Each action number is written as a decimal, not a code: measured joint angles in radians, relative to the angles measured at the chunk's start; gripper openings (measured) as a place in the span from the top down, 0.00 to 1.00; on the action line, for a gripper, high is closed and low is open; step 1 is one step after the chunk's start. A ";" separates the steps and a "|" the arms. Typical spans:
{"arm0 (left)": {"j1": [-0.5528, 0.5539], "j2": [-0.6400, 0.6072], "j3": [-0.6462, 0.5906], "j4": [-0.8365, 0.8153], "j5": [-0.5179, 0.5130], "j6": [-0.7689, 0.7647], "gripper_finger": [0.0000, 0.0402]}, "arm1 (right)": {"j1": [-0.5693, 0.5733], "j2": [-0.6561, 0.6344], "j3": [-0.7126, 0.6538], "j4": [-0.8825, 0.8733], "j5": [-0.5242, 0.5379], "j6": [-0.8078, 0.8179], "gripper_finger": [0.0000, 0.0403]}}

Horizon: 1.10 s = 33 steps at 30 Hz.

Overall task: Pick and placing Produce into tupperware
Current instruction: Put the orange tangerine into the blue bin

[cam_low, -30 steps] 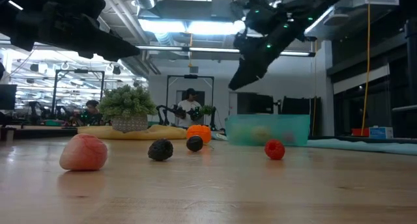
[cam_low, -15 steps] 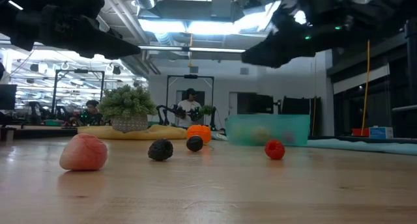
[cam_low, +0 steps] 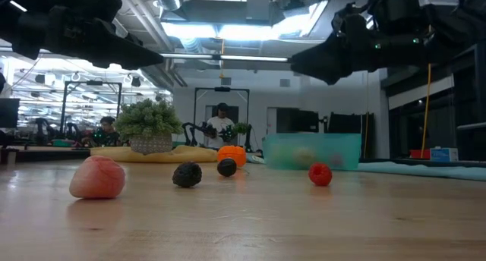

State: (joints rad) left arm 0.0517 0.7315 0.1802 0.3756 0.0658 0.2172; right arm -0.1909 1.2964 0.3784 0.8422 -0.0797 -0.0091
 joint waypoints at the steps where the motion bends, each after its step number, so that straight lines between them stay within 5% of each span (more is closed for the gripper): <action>1: 0.000 0.000 0.000 0.000 0.000 0.000 0.55 | 0.000 0.002 0.000 0.001 0.000 -0.004 0.47; 24: 0.000 0.000 0.000 0.029 0.003 -0.005 0.55 | 0.000 0.010 0.000 -0.001 0.002 -0.022 0.47; 33: 0.000 0.000 0.000 0.029 -0.027 -0.004 0.36 | 0.000 0.010 0.000 -0.001 0.002 -0.022 0.47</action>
State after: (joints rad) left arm 0.0521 0.7319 0.1802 0.4046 0.0386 0.2127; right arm -0.1909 1.3064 0.3786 0.8413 -0.0776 -0.0307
